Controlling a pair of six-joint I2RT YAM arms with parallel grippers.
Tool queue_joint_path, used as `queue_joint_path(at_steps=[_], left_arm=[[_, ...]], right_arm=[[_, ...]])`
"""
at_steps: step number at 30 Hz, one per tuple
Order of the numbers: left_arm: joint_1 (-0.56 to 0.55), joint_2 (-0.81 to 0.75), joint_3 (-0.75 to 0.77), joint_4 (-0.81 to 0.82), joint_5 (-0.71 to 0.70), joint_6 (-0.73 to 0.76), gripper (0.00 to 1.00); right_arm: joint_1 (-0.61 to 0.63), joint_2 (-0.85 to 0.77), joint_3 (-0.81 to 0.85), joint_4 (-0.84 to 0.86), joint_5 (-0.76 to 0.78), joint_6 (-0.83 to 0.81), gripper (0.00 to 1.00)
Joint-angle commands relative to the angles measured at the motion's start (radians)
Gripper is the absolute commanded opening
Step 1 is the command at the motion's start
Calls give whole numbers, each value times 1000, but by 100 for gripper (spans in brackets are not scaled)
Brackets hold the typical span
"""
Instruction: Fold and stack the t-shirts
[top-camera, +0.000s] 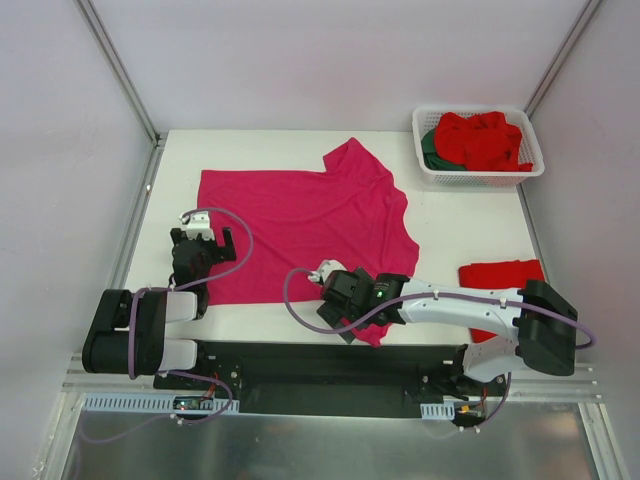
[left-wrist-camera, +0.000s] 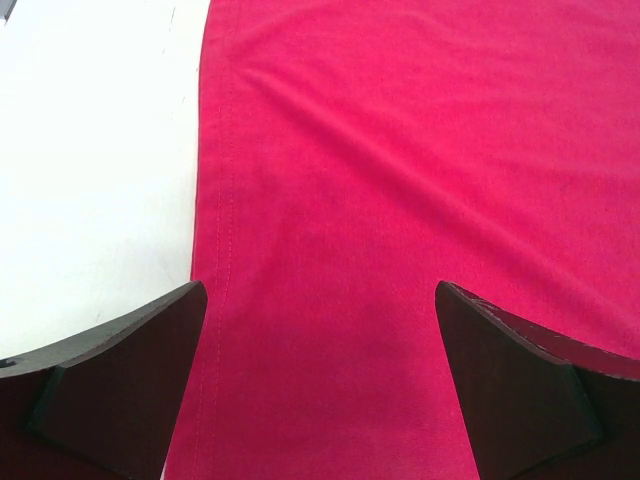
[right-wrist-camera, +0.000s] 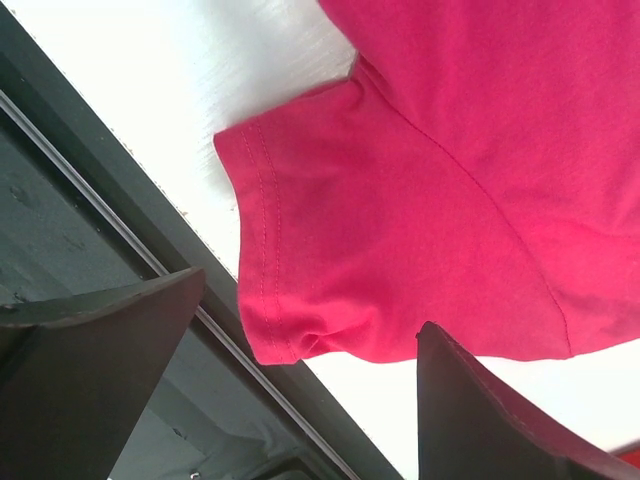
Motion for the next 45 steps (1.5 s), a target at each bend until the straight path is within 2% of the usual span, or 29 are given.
queue_joint_path(at_steps=[1, 8, 20, 35, 36, 39, 40, 42, 43, 45], left_arm=[[-6, -4, 23, 37, 21, 11, 99], [-6, -4, 24, 37, 21, 11, 99], [-6, -4, 24, 37, 21, 11, 99], [-6, -3, 21, 41, 25, 16, 99], [-4, -33, 29, -24, 69, 25, 99], [-6, -151, 255, -406, 157, 68, 99], [-3, -159, 418, -648, 156, 71, 99], [8, -167, 562, -814, 250, 205, 99], [8, -176, 675, -965, 327, 271, 99], [9, -169, 794, -1149, 385, 444, 99]], right_arm=[[-4, -2, 52, 14, -2, -17, 95], [-19, 35, 93, -25, 33, -47, 96], [-86, 2, 162, -59, -24, -122, 98], [-116, 52, 196, -84, -7, -89, 99], [-117, 54, 196, -82, -4, -89, 99], [-117, 51, 192, -82, 1, -95, 99], [-123, 48, 186, -82, 1, -98, 99], [-128, 40, 181, -81, -5, -104, 99], [-131, 37, 176, -78, -10, -109, 100], [-136, 38, 178, -79, -21, -122, 100]])
